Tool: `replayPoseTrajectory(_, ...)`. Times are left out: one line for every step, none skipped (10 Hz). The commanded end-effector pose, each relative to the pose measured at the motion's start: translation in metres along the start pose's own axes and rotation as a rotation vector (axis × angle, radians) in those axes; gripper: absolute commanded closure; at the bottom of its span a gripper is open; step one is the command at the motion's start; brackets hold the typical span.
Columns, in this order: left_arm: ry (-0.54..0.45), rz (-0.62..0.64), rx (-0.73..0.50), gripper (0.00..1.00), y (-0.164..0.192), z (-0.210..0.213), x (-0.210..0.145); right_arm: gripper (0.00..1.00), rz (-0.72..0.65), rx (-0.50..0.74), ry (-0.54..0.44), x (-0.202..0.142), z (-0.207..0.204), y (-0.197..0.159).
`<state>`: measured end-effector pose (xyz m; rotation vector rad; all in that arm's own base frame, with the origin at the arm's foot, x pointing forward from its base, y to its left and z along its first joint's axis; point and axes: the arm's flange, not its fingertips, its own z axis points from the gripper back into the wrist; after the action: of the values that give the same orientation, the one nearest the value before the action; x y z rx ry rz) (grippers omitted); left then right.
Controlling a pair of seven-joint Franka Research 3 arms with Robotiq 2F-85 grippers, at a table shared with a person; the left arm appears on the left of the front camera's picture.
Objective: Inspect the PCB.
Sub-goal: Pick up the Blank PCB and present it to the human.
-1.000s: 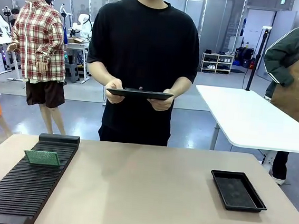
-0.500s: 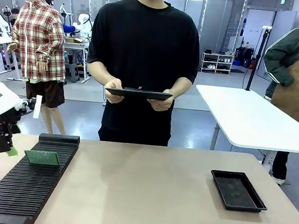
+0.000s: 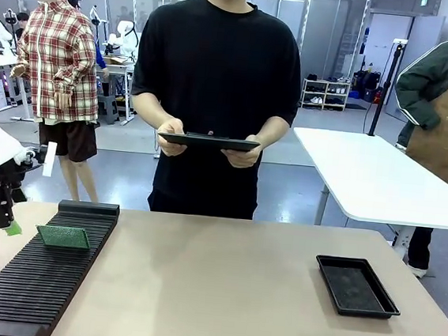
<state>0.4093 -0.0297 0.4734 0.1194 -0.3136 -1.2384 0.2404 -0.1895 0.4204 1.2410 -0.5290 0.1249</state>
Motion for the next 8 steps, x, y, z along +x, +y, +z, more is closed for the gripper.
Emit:
replayPoseTrajectory(-0.001, 0.008, 0.001, 0.00, 0.001, 0.001, -0.002, 0.00, 0.017, 0.007, -0.002, 0.000, 0.002, 0.000)
replayPoseTrajectory(0.011, -0.105, 0.071, 0.00, 0.009, -0.008, -0.003, 0.00, 0.017, 0.007, -0.002, 0.000, 0.002, 0.000)
replayPoseTrajectory(-0.005, -0.213, 0.122, 0.00, 0.014, -0.014, -0.003, 0.00, 0.017, 0.007, -0.002, 0.000, 0.002, 0.000)
replayPoseTrajectory(-0.010, -0.238, 0.104, 0.00, 0.022, -0.019, -0.003, 0.00, 0.017, 0.007, -0.002, 0.000, 0.002, 0.000)
replayPoseTrajectory(0.005, -0.281, 0.069, 0.00, 0.029, -0.024, -0.003, 0.00, 0.017, 0.007, -0.002, 0.000, 0.002, 0.000)
replayPoseTrajectory(0.042, -0.281, 0.071, 0.00, 0.041, -0.033, -0.003, 0.00, 0.017, 0.007, -0.002, 0.000, 0.002, 0.000)
replayPoseTrajectory(0.046, -0.302, 0.038, 0.00, 0.050, -0.042, -0.002, 0.00, 0.017, 0.007, -0.002, 0.000, 0.002, 0.000)
replayPoseTrajectory(0.070, -0.310, 0.035, 0.00, 0.056, -0.050, -0.001, 0.00, 0.017, 0.007, -0.002, 0.000, 0.002, 0.000)
